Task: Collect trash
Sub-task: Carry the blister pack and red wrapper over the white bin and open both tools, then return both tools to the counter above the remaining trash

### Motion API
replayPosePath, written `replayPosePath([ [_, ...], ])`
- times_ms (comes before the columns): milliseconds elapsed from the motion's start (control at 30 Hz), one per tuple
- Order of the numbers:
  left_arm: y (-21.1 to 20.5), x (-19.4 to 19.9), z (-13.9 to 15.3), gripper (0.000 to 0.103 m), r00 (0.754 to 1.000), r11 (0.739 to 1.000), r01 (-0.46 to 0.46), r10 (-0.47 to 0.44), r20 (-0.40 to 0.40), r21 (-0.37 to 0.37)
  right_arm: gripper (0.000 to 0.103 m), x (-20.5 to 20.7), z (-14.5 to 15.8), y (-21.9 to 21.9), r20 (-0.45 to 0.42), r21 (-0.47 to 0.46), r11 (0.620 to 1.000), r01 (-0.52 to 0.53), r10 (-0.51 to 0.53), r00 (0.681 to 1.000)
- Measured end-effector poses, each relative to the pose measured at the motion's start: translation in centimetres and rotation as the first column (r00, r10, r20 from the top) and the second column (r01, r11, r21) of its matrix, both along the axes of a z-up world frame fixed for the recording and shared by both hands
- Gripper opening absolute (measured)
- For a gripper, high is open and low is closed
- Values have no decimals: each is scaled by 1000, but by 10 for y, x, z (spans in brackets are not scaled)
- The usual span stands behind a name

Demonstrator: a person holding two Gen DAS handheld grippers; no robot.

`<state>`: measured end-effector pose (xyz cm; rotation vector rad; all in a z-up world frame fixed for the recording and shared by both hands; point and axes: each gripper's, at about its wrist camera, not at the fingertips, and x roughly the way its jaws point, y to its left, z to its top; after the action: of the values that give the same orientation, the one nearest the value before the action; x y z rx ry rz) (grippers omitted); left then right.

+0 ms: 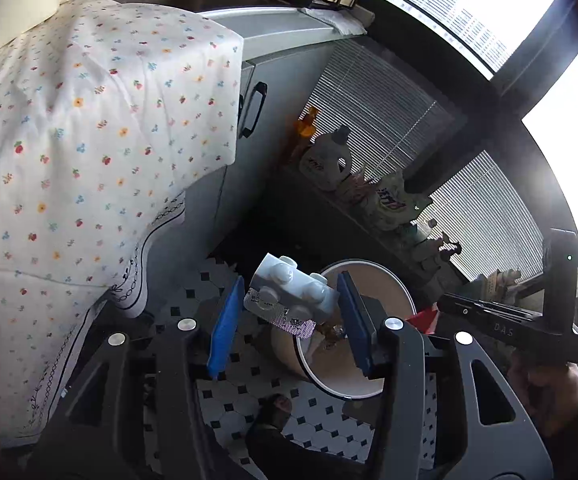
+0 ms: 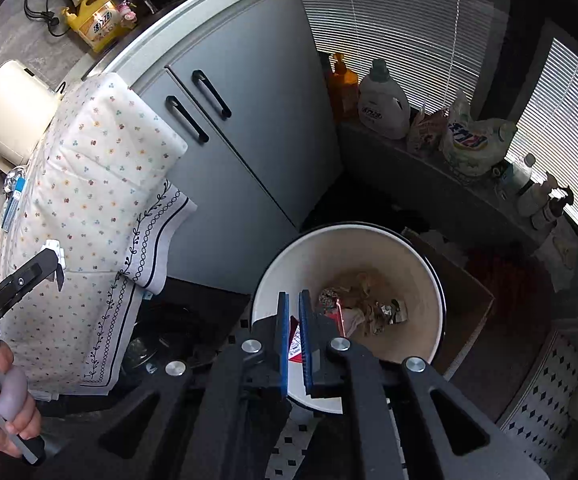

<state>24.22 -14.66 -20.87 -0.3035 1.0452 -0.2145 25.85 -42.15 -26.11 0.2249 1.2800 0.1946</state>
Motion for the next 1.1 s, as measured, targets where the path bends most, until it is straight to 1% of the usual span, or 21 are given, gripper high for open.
replayPosePath([
  [67, -21, -3, -8, 48, 1000, 1000, 21, -21, -14, -3, 25, -10, -4, -15, -2, -1, 1000, 10, -10, 1000],
  [100, -30, -5, -11, 48, 999, 999, 33, -33, -20, -3, 40, -15, -5, -22, 4, -2, 1000, 14, -14, 1000],
  [133, -40, -7, -13, 48, 999, 999, 44, -45, -27, -2, 46, -19, -5, -29, 9, -2, 1000, 17, -17, 1000],
  [367, -96, -13, -30, 48, 990, 993, 119, -119, -78, -4, 46, -39, -8, -72, -3, 14, 998, 68, -68, 998],
  [600, -136, -11, -39, 49, 977, 984, 178, -179, -115, -23, 47, -54, 6, -108, 23, 14, 993, 118, -118, 993],
  [733, -161, -9, -40, 51, 966, 974, 221, -226, -125, -54, 49, -61, 12, -123, 36, 18, 990, 142, -142, 989],
  [800, -168, -8, -37, 74, 962, 969, 232, -242, -127, -87, 51, -63, 14, -128, 40, 19, 988, 152, -153, 987],
  [867, -172, -8, -30, 82, 963, 967, 236, -245, -107, -90, 52, -64, 13, -132, 41, 24, 987, 160, -160, 986],
  [900, -173, -9, -27, 85, 964, 968, 237, -245, -99, -82, 53, -64, 13, -133, 41, 26, 986, 162, -163, 986],
  [1000, -163, -8, -20, 88, 972, 975, 213, -218, -90, -59, 57, -63, 13, -133, 43, 32, 986, 162, -163, 986],
  [1067, -152, -7, -16, 90, 978, 982, 187, -189, -87, -36, 63, -60, 15, -130, 53, 31, 986, 162, -164, 985],
  [1100, -145, -7, -13, 90, 981, 985, 172, -174, -83, -24, 68, -59, 16, -127, 59, 32, 986, 162, -164, 985],
])
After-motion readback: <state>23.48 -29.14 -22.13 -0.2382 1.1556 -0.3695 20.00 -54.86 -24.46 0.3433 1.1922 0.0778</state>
